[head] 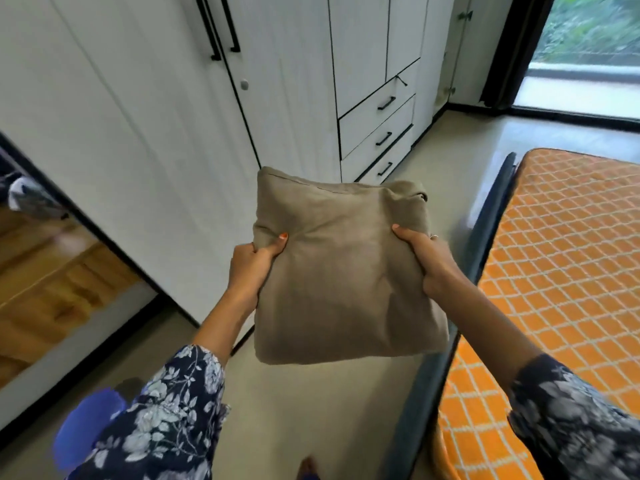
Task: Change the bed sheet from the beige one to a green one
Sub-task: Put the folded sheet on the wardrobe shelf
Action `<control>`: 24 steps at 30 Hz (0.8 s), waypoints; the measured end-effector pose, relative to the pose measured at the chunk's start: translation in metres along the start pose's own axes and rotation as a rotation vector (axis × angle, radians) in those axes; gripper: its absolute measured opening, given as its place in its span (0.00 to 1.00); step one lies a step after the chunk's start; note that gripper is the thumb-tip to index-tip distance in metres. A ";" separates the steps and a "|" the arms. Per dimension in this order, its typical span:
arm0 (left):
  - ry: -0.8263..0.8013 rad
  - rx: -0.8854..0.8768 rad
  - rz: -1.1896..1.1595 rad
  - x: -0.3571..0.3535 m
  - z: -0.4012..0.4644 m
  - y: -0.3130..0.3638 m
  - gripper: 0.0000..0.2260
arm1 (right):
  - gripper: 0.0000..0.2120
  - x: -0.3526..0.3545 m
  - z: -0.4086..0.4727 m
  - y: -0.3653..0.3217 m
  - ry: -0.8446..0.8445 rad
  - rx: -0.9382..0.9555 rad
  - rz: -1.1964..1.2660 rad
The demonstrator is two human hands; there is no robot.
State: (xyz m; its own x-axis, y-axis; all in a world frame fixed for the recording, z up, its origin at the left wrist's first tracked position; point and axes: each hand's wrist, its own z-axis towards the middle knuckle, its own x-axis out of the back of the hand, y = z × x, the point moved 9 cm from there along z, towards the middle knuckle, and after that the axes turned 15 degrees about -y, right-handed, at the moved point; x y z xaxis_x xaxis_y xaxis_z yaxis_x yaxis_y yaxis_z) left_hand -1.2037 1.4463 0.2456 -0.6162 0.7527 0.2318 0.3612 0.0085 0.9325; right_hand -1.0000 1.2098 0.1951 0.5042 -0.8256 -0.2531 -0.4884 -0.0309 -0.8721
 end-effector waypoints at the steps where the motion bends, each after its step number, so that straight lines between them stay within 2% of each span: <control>1: -0.018 0.012 0.012 0.004 0.024 0.003 0.18 | 0.31 -0.004 0.016 -0.003 0.015 -0.007 0.011; 7: -0.143 0.015 0.095 -0.004 0.141 0.030 0.27 | 0.31 -0.007 0.087 -0.022 0.115 -0.015 0.082; 11: -0.260 0.002 0.129 -0.048 0.222 0.059 0.24 | 0.33 0.026 0.134 -0.046 0.198 0.001 0.118; 16: -0.372 -0.019 0.141 -0.129 0.322 0.106 0.21 | 0.26 0.087 0.218 -0.106 0.288 0.057 0.120; 20: -0.412 0.003 0.139 -0.190 0.409 0.159 0.22 | 0.29 0.132 0.294 -0.174 0.313 0.051 0.074; 24: -0.422 -0.038 0.124 -0.245 0.491 0.223 0.20 | 0.37 0.175 0.366 -0.248 0.305 0.087 0.015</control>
State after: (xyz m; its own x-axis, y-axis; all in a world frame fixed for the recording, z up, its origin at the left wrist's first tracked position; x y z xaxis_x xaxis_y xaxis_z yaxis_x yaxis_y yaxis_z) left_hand -0.6281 1.5870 0.2606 -0.2274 0.9495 0.2164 0.3835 -0.1170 0.9161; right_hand -0.5302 1.2787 0.2137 0.2542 -0.9568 -0.1409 -0.4249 0.0204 -0.9050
